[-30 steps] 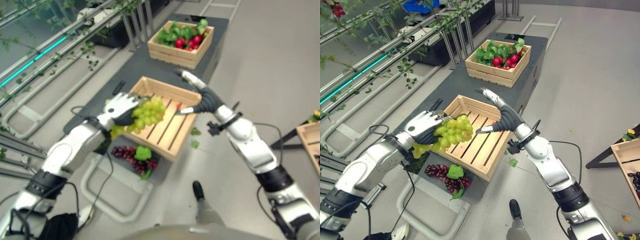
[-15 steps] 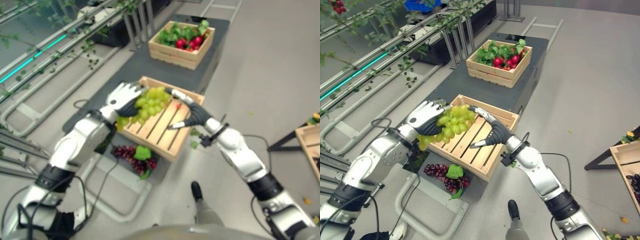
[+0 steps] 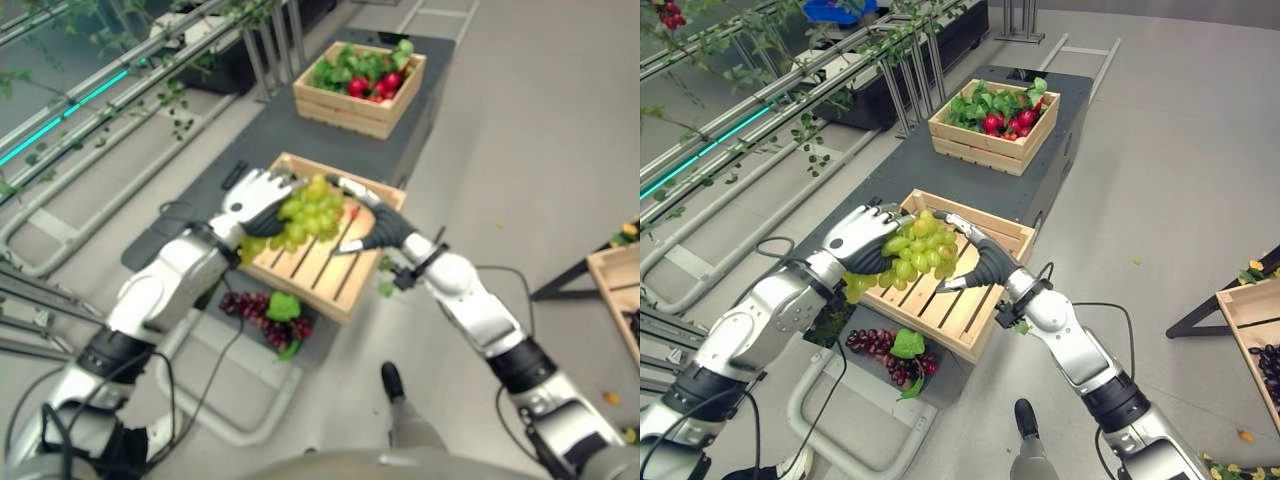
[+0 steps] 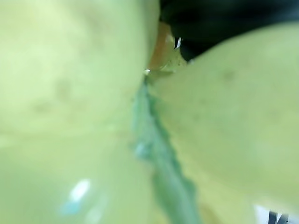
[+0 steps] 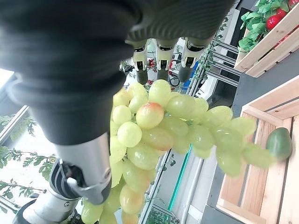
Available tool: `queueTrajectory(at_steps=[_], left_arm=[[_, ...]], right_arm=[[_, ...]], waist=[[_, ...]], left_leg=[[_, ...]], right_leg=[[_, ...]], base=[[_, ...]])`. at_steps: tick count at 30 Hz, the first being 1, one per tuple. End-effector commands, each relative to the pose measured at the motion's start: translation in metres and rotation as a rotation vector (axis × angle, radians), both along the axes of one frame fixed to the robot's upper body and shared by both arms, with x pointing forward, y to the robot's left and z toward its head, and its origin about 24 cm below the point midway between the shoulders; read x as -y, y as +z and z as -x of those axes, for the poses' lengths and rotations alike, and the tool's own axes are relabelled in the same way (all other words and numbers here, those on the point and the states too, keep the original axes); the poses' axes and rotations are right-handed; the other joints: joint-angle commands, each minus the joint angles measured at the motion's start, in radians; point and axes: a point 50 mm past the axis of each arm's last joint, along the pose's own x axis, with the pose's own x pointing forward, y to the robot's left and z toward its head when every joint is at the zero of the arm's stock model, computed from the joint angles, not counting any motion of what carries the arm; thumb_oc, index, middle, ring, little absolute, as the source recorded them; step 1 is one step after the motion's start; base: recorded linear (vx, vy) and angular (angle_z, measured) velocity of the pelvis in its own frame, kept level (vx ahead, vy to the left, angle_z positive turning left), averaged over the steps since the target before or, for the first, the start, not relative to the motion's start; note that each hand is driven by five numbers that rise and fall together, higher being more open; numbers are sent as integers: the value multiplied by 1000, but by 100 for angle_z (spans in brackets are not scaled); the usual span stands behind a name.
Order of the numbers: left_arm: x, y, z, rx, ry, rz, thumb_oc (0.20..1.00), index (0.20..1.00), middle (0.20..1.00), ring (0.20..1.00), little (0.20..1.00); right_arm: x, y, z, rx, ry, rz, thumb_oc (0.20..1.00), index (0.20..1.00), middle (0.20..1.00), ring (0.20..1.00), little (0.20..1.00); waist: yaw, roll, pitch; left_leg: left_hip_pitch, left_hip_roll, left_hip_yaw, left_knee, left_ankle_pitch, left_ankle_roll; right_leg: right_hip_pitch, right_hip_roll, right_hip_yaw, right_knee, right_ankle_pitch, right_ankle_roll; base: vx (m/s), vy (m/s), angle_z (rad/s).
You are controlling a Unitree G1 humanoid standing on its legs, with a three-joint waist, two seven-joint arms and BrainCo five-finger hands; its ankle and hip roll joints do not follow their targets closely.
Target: Pick up the fruits from the basket on one side to the basket on the other side
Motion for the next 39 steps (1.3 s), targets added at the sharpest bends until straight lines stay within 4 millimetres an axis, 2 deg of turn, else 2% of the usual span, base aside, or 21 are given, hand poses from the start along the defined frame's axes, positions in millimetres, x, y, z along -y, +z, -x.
queueTrajectory(at_steps=[1, 9, 24, 31, 39], left_arm=[[13, 40, 6, 174, -93, 89, 200, 200, 200, 200, 200], [12, 37, 10, 137, -104, 115, 200, 200, 200, 200, 200], [6, 33, 18, 144, -81, 173, 200, 200, 200, 200, 200], [10, 31, 23, 136, -106, 206, 200, 200, 200, 200, 200], [14, 30, 27, 117, -139, 226, 200, 200, 200, 200, 200]], right_arm=[[-28, 29, 2, 135, 119, 5, 1000, 1000, 1000, 1000, 1000], [-30, 27, 3, 132, 123, 15, 1000, 1000, 1000, 1000, 1000], [-28, 7, -7, 106, 45, 98, 1000, 1000, 1000, 1000, 1000], [-40, -2, -11, 53, 65, 92, 1000, 1000, 1000, 1000, 1000], [-53, -4, -14, 27, 88, 84, 1000, 1000, 1000, 1000, 1000]], waist=[[12, 18, -7], [13, 19, -6], [21, 20, -10], [31, 23, -14], [41, 24, -16]], left_leg=[[-129, -17, -49, 13, 51, 22], [-128, -18, -48, 12, 50, 22], [-125, -20, -49, 10, 47, 24], [-122, -24, -51, 6, 47, 25], [-120, -28, -54, 5, 46, 27]], right_leg=[[145, -22, -25, 47, -258, 35], [144, -23, -24, 45, -256, 35], [147, -26, -24, 44, -256, 35], [152, -27, -25, 41, -257, 36], [154, -30, -26, 41, -255, 37]], base=[[0, 0, 0], [0, 0, 0], [0, 0, 0], [0, 0, 0], [0, 0, 0]])
